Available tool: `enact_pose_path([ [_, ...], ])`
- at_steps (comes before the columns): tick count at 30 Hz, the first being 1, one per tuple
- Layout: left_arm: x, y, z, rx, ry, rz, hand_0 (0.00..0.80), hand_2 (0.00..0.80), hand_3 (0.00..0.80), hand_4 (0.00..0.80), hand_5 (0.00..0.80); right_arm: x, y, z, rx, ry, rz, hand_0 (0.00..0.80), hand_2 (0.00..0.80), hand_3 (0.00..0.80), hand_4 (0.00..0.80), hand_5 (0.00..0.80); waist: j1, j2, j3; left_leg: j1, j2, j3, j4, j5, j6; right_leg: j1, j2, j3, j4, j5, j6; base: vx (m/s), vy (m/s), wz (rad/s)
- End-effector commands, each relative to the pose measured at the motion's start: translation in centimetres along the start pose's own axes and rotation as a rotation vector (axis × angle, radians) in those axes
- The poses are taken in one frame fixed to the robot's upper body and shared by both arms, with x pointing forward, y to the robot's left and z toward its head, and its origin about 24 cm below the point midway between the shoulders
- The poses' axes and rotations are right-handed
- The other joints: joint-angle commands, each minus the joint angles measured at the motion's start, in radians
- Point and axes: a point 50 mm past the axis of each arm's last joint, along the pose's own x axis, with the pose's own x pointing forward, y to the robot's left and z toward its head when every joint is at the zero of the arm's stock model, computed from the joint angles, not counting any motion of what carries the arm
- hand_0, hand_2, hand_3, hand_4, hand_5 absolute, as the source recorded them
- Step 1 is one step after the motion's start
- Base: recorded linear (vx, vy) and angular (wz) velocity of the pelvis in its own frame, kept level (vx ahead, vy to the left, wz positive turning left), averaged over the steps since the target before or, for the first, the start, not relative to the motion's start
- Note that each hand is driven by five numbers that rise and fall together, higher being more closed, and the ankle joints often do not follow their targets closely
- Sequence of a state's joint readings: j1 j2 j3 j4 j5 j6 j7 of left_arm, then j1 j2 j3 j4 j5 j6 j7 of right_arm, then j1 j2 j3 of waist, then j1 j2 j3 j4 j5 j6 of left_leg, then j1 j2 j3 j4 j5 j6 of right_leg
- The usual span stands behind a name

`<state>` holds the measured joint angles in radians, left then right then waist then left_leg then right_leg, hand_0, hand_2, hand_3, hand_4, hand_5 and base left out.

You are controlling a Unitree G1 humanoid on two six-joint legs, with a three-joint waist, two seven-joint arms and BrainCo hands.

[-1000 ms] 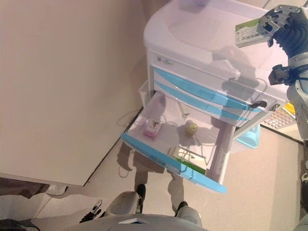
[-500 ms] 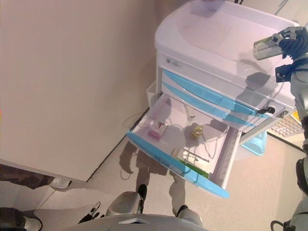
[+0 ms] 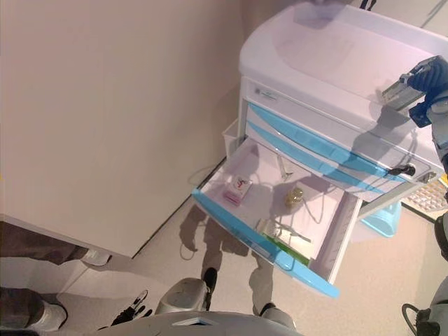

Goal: Open the drawer and pick up the medicine

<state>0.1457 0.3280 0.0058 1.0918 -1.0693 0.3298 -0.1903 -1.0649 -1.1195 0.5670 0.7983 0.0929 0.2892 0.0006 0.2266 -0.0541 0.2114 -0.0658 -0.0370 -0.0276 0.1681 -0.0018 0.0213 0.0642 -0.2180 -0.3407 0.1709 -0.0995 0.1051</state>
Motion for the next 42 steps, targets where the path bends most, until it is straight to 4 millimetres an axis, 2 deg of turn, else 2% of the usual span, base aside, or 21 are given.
enact_pose_path([
  [1, -0.7, 1.2, 0.5, 0.039, 0.017, 0.037, 0.0, 0.0, 0.0, 0.0, 0.0, -0.3, -4.0, 1.3, -0.16, -0.025, -0.112, 0.8, 0.8, 0.8, 0.8, 0.8, 0.043, -0.005, -0.001, 0.055, 0.028, -0.021, -0.021, -0.054, -0.005, -0.034, -0.065, 0.006, 0.09, 0.059, 0.027, 0.0, 0.0, 0.0],
  [7, -0.8, 1.2, 0.7, 0.039, 0.014, 0.031, 0.0, 0.0, 0.0, 0.0, 0.0, -0.2, -4.2, 0.7, -0.374, 0.017, -0.125, 0.8, 0.8, 0.8, 0.8, 0.8, 0.052, -0.004, 0.012, 0.046, 0.027, -0.025, -0.009, -0.057, -0.003, -0.038, -0.067, 0.008, 0.092, 0.052, 0.026, 0.011, 0.007, 0.01],
  [14, -0.8, 0.9, 1.1, 0.055, 0.008, 0.018, 0.0, 0.0, 0.0, 0.0, 0.0, -0.1, -4.4, 0.7, -0.454, 0.045, -0.117, 0.8, 0.8, 0.8, 0.8, 0.8, 0.059, -0.008, 0.029, 0.034, 0.032, -0.027, 0.001, -0.058, -0.004, -0.043, -0.067, 0.007, 0.094, 0.052, 0.03, 0.0, 0.0, 0.0],
  [15, -0.8, 0.9, 1.1, 0.055, 0.008, 0.018, 0.0, 0.0, 0.0, 0.0, 0.0, -0.1, -4.4, 0.7, -0.454, 0.051, -0.117, 0.656, 0.656, 0.656, 0.656, 0.656, 0.06, -0.008, 0.03, 0.034, 0.032, -0.027, 0.001, -0.058, -0.004, -0.043, -0.067, 0.006, 0.094, 0.051, 0.029, 0.0, 0.0, 0.0],
  [16, -0.8, 0.8, 1.1, 0.055, 0.007, 0.02, 0.0, 0.0, 0.0, 0.0, 0.0, -0.1, -4.5, 0.5, -0.459, 0.06, -0.135, 0.398, 0.398, 0.398, 0.398, 0.398, 0.061, -0.008, 0.032, 0.033, 0.032, -0.029, 0.003, -0.058, -0.004, -0.043, -0.067, 0.007, 0.094, 0.052, 0.029, 0.0, 0.0, 0.0],
  [17, -0.8, 0.8, 1.0, 0.056, 0.007, 0.021, 0.0, 0.0, 0.0, 0.0, 0.0, -0.1, -4.5, 0.4, -0.458, 0.067, -0.129, 0.0, 0.0, 0.0, 0.0, 0.0, 0.062, -0.008, 0.033, 0.033, 0.031, -0.03, 0.004, -0.059, -0.003, -0.043, -0.068, 0.007, 0.095, 0.052, 0.029, 0.0, 0.0, 0.0],
  [31, -0.8, 0.9, 0.9, 0.068, 0.021, 0.014, 0.0, 0.0, 0.0, 0.0, 0.0, -0.2, -5.4, 0.8, -0.397, 0.067, -0.221, 0.0, 0.0, 0.0, 0.0, 0.0, 0.056, 0.001, 0.024, 0.042, 0.031, -0.025, -0.006, -0.059, -0.002, -0.04, -0.068, 0.015, 0.09, 0.053, 0.029, -0.001, 0.0, 0.01],
  [42, -0.8, 1.1, 0.5, 0.06, 0.028, 0.028, 0.0, 0.0, 0.0, 0.0, 0.0, -0.5, -6.8, 2.3, -0.318, 0.017, -0.326, 0.0, 0.0, 0.0, 0.0, 0.0, 0.036, 0.001, 0.002, 0.061, 0.037, -0.004, -0.029, -0.054, -0.004, -0.038, -0.064, 0.025, 0.082, 0.065, 0.032, -0.005, -0.005, -0.01],
])
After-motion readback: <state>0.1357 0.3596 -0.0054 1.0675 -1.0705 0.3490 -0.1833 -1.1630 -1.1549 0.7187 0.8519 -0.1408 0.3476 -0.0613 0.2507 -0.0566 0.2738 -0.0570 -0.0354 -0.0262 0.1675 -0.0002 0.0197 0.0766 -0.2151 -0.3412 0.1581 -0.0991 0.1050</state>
